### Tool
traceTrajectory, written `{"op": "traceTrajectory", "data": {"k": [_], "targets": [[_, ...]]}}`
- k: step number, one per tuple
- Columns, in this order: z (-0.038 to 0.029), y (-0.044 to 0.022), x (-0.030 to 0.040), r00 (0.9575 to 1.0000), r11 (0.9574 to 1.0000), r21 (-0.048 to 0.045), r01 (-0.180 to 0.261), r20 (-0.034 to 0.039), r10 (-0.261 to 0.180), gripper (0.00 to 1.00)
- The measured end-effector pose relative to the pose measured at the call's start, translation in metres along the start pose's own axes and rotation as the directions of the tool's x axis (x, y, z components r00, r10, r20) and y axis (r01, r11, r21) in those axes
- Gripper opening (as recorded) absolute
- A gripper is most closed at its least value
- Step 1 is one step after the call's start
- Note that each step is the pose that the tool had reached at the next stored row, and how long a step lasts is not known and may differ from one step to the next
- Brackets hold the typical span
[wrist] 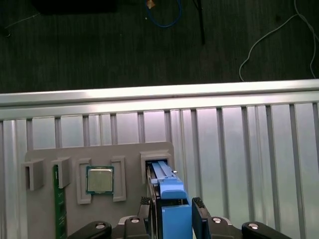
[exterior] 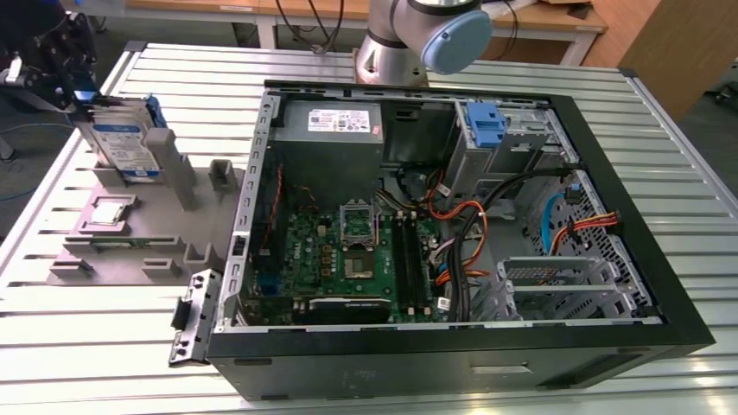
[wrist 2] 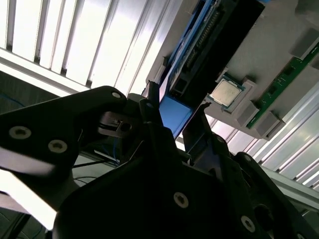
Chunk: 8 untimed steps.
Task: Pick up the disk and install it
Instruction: 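Pick up the disk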
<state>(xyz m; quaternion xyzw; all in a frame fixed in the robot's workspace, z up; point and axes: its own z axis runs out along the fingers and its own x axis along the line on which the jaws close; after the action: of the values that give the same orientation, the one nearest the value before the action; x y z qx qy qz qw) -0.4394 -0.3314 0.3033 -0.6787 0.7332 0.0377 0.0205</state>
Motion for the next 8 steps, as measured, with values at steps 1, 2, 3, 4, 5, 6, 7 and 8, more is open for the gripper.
{"op": "traceTrajectory", "data": {"k": [1,2,3,4,5,6,7,8], "targets": [[0.0013,0.0000,0.0000,1.0000,1.0000,-0.0001,0.000,0.0000,0.000,0.45],[0.0026,-0.0001,-0.0001,1.0000,1.0000,-0.0002,0.000,0.0000,0.000,0.45],[0.0035,0.0000,-0.0002,1.0000,1.0000,-0.0002,0.000,0.0000,0.000,0.45],[0.0042,0.0000,-0.0003,1.0000,1.0000,-0.0001,0.000,0.0001,0.000,0.45],[0.0046,0.0000,-0.0005,1.0000,1.0000,-0.0005,0.000,0.0003,0.000,0.45],[0.0052,0.0000,-0.0005,1.0000,1.0000,-0.0005,0.000,0.0004,0.000,0.45],[0.0059,0.0000,-0.0007,1.0000,1.0000,-0.0006,0.000,0.0006,0.000,0.45],[0.0066,0.0000,-0.0008,1.0000,1.0000,-0.0008,0.000,0.0006,0.000,0.45]]}}
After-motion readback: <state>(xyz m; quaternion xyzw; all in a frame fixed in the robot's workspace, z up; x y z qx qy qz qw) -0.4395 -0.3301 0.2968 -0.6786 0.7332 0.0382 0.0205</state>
